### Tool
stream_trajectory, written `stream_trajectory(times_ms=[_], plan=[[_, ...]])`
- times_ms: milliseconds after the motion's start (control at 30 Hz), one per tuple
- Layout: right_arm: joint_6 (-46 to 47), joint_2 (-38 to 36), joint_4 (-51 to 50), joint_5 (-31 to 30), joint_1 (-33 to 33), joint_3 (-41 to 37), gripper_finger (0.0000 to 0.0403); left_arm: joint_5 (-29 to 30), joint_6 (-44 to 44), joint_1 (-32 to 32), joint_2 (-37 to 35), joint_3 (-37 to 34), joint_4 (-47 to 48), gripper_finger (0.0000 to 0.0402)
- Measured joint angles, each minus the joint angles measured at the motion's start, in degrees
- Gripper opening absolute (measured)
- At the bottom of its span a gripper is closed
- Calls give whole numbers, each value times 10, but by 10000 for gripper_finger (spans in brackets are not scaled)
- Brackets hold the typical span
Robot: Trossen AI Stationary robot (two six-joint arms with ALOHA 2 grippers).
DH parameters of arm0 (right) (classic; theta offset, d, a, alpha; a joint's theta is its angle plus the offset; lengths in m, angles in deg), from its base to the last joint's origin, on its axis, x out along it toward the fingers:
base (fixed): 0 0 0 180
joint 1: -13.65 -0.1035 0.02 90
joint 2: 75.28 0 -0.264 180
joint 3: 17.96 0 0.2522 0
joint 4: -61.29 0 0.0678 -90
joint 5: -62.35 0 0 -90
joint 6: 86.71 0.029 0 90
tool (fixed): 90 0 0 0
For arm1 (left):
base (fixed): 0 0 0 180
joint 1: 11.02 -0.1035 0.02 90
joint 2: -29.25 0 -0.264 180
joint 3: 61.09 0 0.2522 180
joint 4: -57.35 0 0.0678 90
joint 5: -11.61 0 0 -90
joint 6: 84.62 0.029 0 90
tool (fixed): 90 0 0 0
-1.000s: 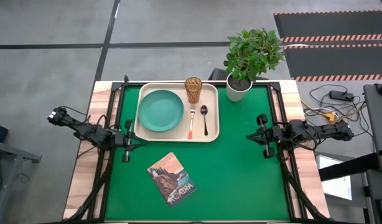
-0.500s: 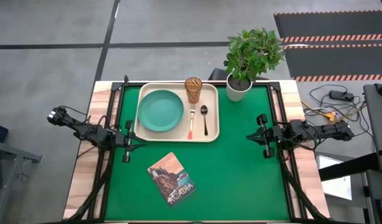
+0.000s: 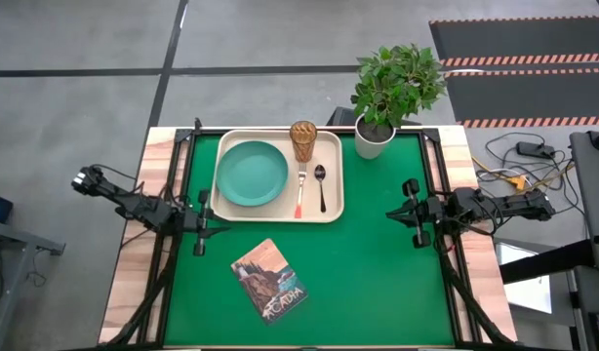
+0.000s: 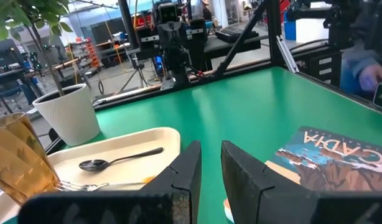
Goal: Pick and place plate/cup/fork/spoon on tray
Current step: Return to Home Position
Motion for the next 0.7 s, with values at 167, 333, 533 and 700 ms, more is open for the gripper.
stream_trajectory(times_ms=[167,333,533,700], plan=[[0,0,0,0,0,0,9,0,0,0,11,0,0,45],[0,0,0,0,0,0,9,0,0,0,21,0,0,45],[0,0,0,0,0,0,9,0,0,0,34,0,0,45],[0,0,0,0,0,0,9,0,0,0,45,0,0,45]])
